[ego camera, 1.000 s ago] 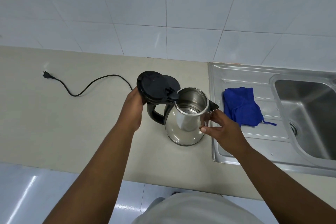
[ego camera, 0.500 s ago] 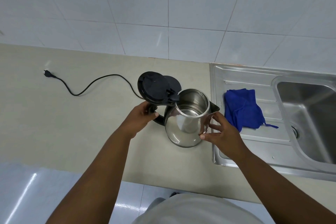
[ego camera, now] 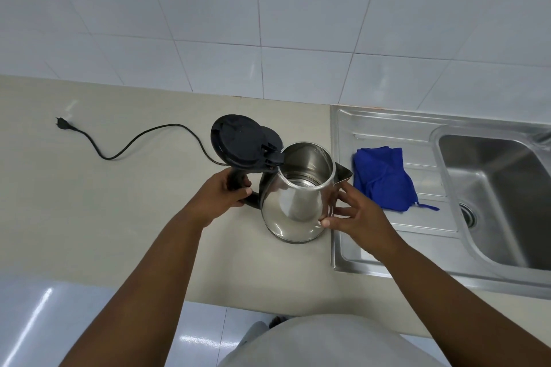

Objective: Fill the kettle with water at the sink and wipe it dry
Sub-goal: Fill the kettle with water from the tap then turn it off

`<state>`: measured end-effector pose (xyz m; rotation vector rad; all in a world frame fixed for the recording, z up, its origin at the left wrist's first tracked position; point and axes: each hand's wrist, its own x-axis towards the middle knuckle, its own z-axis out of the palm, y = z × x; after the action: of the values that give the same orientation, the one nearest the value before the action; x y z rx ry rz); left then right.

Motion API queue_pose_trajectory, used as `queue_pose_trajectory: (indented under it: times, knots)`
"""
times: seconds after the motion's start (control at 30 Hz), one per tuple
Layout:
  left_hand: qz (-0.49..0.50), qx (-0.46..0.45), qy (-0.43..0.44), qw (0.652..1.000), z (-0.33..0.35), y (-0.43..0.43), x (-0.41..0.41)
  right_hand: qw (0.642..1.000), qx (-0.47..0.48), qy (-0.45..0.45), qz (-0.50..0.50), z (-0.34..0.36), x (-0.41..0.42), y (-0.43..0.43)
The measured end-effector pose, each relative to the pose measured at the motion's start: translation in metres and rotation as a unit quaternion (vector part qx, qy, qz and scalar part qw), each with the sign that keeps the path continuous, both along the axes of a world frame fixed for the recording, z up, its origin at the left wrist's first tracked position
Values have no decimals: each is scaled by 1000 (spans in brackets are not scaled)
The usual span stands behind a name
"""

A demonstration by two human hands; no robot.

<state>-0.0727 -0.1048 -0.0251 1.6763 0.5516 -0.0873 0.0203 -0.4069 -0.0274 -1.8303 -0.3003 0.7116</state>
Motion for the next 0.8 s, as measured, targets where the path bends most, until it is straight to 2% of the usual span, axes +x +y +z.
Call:
queue_pose_trajectory:
  times: [0.27,0.53,0.8]
  knots:
    - [2,26,-23,999,22,-62,33,999,16,-35,17,29,35,-68]
    - [10,18,-40,999,37,-183,88,996,21,-88,6,46,88,-189]
    - [3,-8,-41,999,36,-308,135,996,52,-60,-33,33,133,-313]
